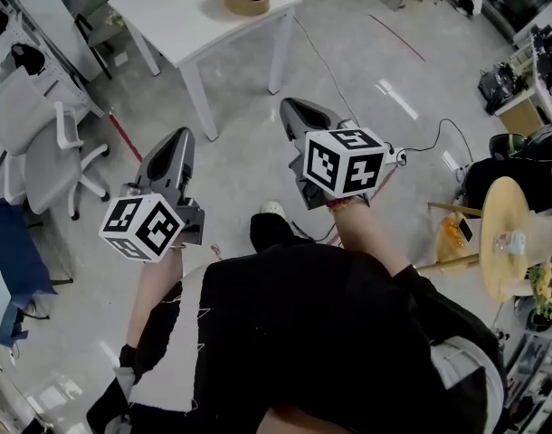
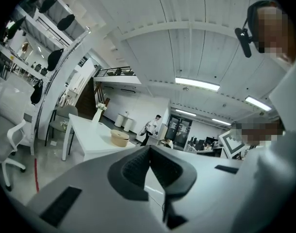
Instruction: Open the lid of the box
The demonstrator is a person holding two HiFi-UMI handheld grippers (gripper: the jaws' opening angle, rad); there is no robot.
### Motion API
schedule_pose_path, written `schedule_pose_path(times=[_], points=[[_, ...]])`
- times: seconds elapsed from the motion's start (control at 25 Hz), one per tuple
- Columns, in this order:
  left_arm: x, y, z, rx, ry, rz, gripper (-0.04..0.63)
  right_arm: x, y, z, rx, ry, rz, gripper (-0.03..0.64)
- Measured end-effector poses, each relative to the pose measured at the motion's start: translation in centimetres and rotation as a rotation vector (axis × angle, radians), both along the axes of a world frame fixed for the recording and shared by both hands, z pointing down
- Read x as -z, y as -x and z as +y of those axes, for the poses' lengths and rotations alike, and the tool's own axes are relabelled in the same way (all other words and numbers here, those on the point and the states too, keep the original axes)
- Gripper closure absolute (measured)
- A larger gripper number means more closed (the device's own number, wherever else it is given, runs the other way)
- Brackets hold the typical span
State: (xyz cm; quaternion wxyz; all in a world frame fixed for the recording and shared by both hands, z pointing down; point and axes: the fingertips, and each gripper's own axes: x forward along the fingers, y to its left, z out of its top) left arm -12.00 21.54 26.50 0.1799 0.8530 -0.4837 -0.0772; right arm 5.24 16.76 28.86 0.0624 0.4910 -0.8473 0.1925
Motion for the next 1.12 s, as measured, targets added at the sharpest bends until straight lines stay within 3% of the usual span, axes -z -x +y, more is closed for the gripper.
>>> schedule_pose_path(times=[0.6,1.12], points=[[-0.5,1.5,-14.5,0.046,0.024,0.055,0.584,-1.1,2.4,-15.9,0.073,0.061,-0.023,0.614],[-0.1,0.5,-25.1,0.083,0.009,0.054,0.584,-0.3,2.6,-26.7,0.157,0.034,0.0,0.614]])
